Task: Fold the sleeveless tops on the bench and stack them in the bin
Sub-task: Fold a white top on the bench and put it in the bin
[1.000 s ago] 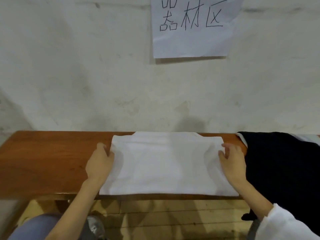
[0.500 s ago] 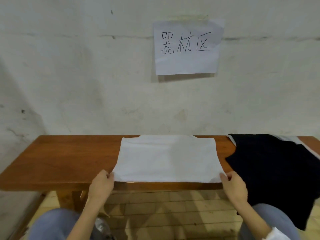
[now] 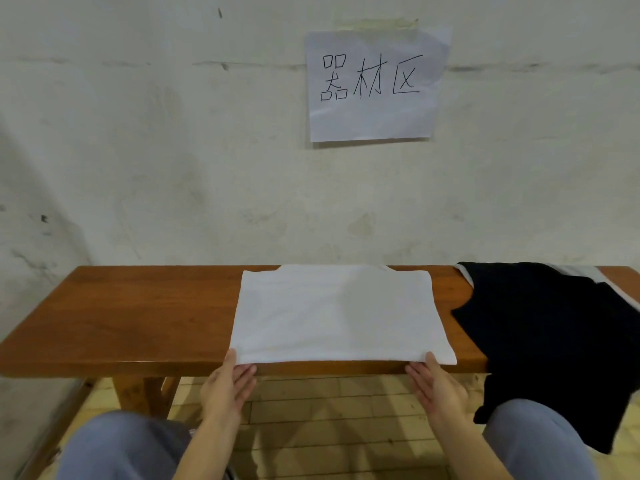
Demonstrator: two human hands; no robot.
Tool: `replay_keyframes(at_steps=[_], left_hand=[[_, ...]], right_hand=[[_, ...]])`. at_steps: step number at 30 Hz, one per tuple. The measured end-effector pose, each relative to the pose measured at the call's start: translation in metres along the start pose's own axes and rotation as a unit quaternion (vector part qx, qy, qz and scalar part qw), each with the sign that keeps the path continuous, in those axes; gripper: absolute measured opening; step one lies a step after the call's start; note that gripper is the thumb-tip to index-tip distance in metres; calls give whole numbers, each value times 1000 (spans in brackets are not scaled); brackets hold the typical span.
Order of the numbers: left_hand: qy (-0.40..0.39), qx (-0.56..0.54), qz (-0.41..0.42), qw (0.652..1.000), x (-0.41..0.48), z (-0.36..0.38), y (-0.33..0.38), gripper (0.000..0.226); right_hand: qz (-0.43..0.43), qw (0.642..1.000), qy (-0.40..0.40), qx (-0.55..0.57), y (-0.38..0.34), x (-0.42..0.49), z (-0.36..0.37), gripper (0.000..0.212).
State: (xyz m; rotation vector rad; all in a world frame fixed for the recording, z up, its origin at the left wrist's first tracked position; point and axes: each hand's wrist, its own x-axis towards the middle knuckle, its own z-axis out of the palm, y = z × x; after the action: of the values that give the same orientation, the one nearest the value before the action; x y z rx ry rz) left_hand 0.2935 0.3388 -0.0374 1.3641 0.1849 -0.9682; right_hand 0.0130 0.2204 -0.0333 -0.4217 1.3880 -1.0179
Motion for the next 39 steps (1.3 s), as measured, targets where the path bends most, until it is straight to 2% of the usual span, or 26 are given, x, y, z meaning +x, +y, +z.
replay_keyframes(at_steps=[4,8,11,13,17,22,33,39], left_hand=[[-19,73,43,996,-6,6,0,25],[-67,146,45,986,-5,15,12,27],[-61,88,52,993,-6,24,19,16],[-89,21,54,994,-14,30,26,10],[-165,-70,96,979,-39,34,46,16],[-209,-187,115,953,-71,19,56,14],[-196,-223,144,944,-102,11,64,8],[-194,-235,148,941,-102,17,68,7]], right_hand=[[-21,999,-2,-24,5,-4,18,23],[-32,999,-9,-40,6,-3,34,23],[-33,999,6,-32,0,-2,43,19],[-50,998,18,-19,-10,-6,48,17],[-141,987,69,10,-33,-28,53,19],[-242,965,91,37,-52,-66,43,20],[-326,937,123,15,-56,-90,33,22],[-357,927,113,12,-61,-83,38,21]])
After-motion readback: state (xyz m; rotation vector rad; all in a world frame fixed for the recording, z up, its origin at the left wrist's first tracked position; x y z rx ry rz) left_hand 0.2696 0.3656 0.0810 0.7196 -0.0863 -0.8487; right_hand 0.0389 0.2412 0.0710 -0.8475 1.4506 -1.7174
